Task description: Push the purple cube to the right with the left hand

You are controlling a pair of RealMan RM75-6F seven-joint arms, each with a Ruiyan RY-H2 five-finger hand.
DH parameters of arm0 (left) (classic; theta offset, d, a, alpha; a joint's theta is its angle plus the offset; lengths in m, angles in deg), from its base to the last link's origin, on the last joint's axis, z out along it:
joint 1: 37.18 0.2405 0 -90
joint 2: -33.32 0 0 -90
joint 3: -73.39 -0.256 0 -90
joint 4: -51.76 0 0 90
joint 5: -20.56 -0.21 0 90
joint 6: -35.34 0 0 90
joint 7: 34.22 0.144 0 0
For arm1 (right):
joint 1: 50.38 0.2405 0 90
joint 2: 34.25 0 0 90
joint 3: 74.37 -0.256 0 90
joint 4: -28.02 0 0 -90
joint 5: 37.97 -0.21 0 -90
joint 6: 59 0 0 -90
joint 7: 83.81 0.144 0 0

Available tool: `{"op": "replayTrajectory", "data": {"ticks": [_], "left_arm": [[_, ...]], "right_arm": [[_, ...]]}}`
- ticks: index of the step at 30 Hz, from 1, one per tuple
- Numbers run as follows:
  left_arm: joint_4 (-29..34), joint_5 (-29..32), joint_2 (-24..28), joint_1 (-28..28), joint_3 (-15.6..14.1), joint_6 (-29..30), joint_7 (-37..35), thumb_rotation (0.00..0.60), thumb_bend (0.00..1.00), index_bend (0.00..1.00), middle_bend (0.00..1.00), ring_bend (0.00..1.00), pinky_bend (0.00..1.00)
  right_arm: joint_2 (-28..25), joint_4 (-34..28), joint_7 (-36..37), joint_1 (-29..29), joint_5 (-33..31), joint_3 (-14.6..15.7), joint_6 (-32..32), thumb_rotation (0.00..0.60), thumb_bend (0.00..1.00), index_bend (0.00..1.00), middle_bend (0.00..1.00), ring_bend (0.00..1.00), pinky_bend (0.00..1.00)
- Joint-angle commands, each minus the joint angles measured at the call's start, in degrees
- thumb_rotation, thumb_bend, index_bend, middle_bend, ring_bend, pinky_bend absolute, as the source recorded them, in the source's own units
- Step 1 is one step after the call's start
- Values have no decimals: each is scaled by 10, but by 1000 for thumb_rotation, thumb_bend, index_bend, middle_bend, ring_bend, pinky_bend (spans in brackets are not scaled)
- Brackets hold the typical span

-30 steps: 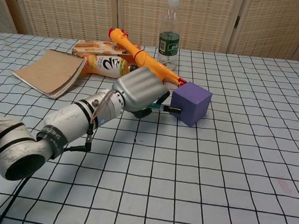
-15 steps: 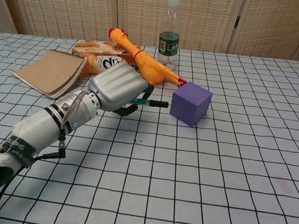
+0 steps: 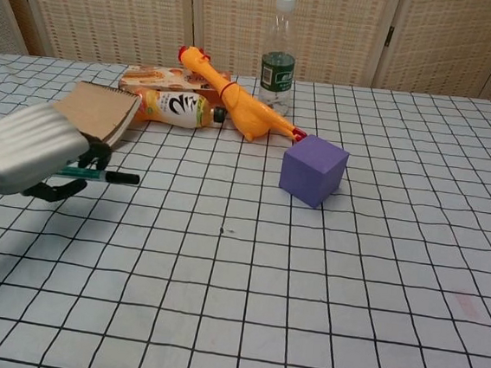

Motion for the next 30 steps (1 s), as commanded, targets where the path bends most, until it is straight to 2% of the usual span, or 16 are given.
{"op": "replayTrajectory", "data": {"ticks": [1,4,10,15,22,24,25,27,28,29,30], "left_arm": [[4,5,14,22,-13,-9,10,600,537,616,729,782,983],[-19,9,6,30,-12,-21,7,600,527,564,699,797,990],[-47,13,-5,37,1,-30,2,600,497,344,548,800,990],[-15,15,14,46,4,-36,-12,600,478,214,418,771,980],[46,7,56,54,3,-35,-11,600,443,134,322,730,949],[65,2,67,58,5,-22,-12,600,430,125,297,703,901],[81,-2,75,64,8,-5,-21,600,423,125,283,667,845],[112,-7,92,78,14,30,-48,600,411,127,247,468,654],[128,-7,100,87,16,46,-65,600,407,128,237,387,588],[145,-6,109,96,18,61,-86,600,398,130,219,261,471],[164,-4,118,107,19,76,-111,600,392,131,203,182,378]], "right_arm": [[2,-1,-4,1,3,2,2,600,151,0,0,0,0],[4,-3,-11,1,5,3,2,600,151,0,0,0,0],[3,-5,-11,-3,12,7,-7,600,151,0,0,0,0],[1,-6,-13,-6,10,7,-13,600,151,0,0,0,0],[-3,-8,-12,-12,17,10,-25,600,151,0,0,0,0],[-3,-8,-11,-13,19,10,-27,600,151,0,0,0,0],[-4,-9,-10,-13,20,10,-28,600,151,0,0,0,0],[-4,-8,-9,-14,20,10,-31,600,151,0,0,0,0],[-4,-7,-8,-15,19,10,-32,600,151,0,0,0,0],[-4,-7,-8,-15,19,10,-32,600,151,0,0,0,0],[-3,-6,-8,-15,19,9,-32,600,151,0,0,0,0]]}}
